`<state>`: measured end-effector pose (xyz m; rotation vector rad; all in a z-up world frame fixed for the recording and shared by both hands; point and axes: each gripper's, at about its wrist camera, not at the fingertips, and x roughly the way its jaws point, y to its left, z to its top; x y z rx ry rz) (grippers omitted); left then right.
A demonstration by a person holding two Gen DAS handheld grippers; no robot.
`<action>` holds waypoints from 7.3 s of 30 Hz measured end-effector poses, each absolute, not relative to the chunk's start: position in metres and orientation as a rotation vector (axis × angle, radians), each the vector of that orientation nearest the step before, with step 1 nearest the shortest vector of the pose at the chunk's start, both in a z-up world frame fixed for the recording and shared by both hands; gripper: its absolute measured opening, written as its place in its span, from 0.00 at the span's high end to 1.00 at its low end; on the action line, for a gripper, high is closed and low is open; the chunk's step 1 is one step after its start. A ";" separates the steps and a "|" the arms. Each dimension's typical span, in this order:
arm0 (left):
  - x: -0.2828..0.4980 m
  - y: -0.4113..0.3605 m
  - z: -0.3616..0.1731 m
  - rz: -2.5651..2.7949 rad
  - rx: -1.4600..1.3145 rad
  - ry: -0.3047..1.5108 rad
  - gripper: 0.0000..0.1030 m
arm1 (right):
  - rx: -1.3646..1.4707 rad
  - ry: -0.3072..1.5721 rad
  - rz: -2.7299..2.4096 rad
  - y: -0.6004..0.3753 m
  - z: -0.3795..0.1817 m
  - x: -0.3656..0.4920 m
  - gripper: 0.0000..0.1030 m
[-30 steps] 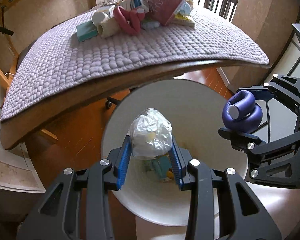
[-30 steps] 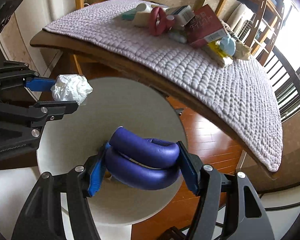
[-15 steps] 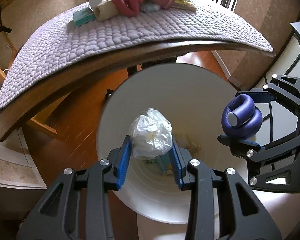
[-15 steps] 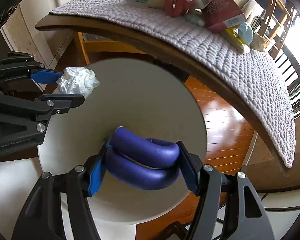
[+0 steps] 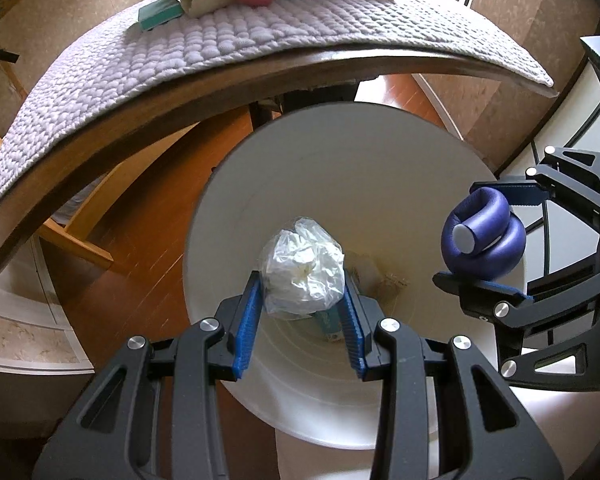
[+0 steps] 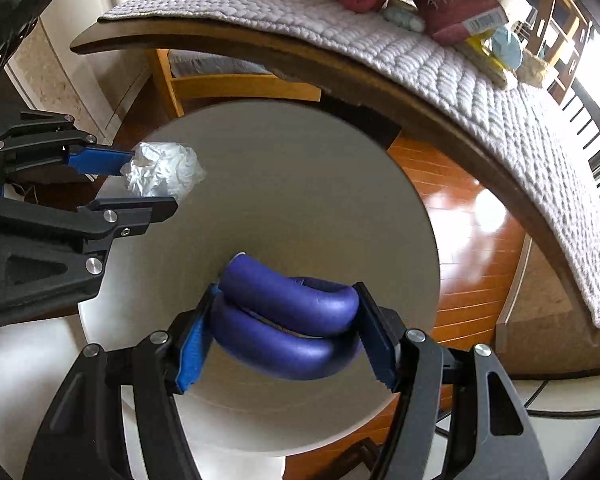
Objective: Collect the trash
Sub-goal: 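Carry the plastic bag and purple grip with both tools over the white bin, then open both tools to drop the plastic bag and purple grip into the bin, then move both open tools back toward the pile on the blanket, then grasp the yellow-white medicine box with the left tool while the right tool grasps the pink box, then carry the medicine box and pink box with both tools over the white bin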
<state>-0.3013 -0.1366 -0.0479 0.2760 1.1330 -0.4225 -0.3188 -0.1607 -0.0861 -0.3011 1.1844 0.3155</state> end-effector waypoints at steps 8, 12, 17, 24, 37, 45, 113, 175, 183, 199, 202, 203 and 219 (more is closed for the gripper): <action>-0.294 -0.145 -0.065 -0.419 0.290 1.154 0.62 | -0.258 1.204 0.318 -0.166 -0.101 -0.313 0.37; -0.287 -0.150 -0.073 -0.415 0.297 1.165 0.62 | -0.241 1.207 0.318 -0.169 -0.104 -0.312 0.37; -0.280 -0.156 -0.080 -0.414 0.301 1.173 0.62 | -0.230 1.215 0.316 -0.171 -0.108 -0.310 0.37; -0.278 -0.164 -0.087 -0.415 0.316 1.184 0.62 | -0.207 1.223 0.315 -0.175 -0.111 -0.310 0.37; -0.272 -0.174 -0.094 -0.413 0.329 1.202 0.62 | -0.200 1.232 0.320 -0.183 -0.109 -0.306 0.37; -0.266 -0.175 -0.100 -0.416 0.313 1.243 0.39 | -0.159 1.244 0.300 -0.189 -0.109 -0.302 0.25; -0.025 -0.160 0.044 -0.490 0.167 0.919 0.48 | 0.178 0.839 0.252 -0.261 0.036 -0.111 0.40; -0.075 -0.141 0.087 -0.426 0.080 0.829 0.62 | 0.129 0.754 0.241 -0.277 0.075 -0.176 0.80; -0.098 -0.136 0.083 -0.405 0.079 0.841 0.62 | 0.131 0.778 0.253 -0.271 0.070 -0.189 0.80; -0.148 -0.129 0.072 -0.382 0.095 0.866 0.62 | 0.119 0.808 0.280 -0.255 0.065 -0.232 0.80; -0.157 -0.130 0.071 -0.381 0.103 0.871 0.62 | 0.120 0.814 0.284 -0.255 0.063 -0.240 0.80; -0.160 -0.129 0.070 -0.381 0.107 0.872 0.62 | 0.121 0.816 0.286 -0.254 0.062 -0.243 0.80; -0.199 -0.131 0.060 -0.406 0.128 0.901 0.62 | 0.110 0.845 0.309 -0.247 0.058 -0.280 0.80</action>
